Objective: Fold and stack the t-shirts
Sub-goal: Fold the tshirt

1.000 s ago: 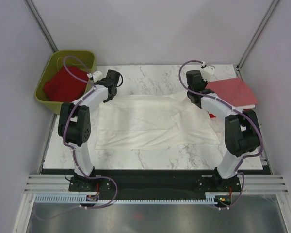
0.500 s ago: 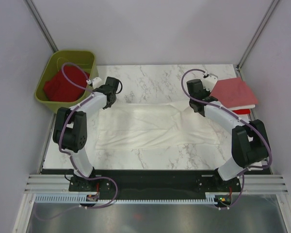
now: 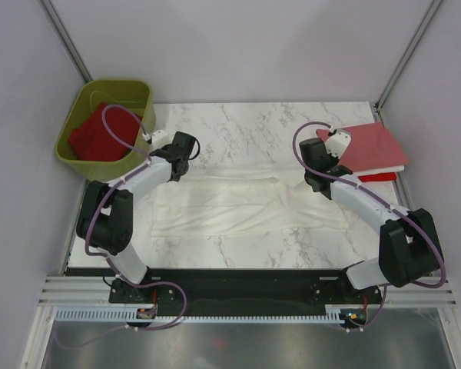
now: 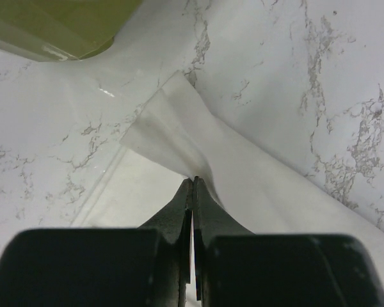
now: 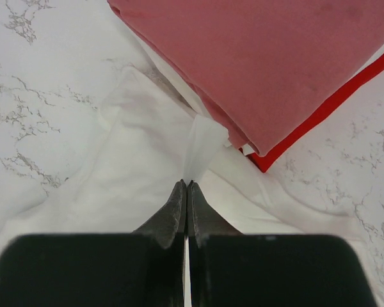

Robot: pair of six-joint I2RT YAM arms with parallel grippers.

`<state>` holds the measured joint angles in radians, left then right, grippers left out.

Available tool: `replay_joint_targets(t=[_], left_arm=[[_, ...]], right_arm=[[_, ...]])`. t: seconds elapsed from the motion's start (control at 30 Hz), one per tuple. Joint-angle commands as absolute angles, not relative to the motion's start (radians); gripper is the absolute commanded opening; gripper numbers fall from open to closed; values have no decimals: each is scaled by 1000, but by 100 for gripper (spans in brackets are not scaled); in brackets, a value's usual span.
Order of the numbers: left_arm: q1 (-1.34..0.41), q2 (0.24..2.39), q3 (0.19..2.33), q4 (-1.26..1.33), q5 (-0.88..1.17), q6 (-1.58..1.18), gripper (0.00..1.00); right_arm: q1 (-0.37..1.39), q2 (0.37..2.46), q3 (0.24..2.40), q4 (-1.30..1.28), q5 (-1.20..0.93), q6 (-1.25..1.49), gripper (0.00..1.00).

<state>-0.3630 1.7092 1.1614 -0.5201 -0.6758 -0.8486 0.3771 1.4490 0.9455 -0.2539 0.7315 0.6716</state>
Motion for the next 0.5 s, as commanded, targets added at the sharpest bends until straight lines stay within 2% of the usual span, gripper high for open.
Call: replay_joint_targets(t=[0.0, 0.47], left_arm=[[-357, 1651, 1129, -499, -736, -893, 2], [-350, 1625, 1065, -526, -747, -923, 2]], right_arm=[[382, 1385, 925, -247, 753, 689, 1], [403, 1279, 819, -241, 735, 699, 2]])
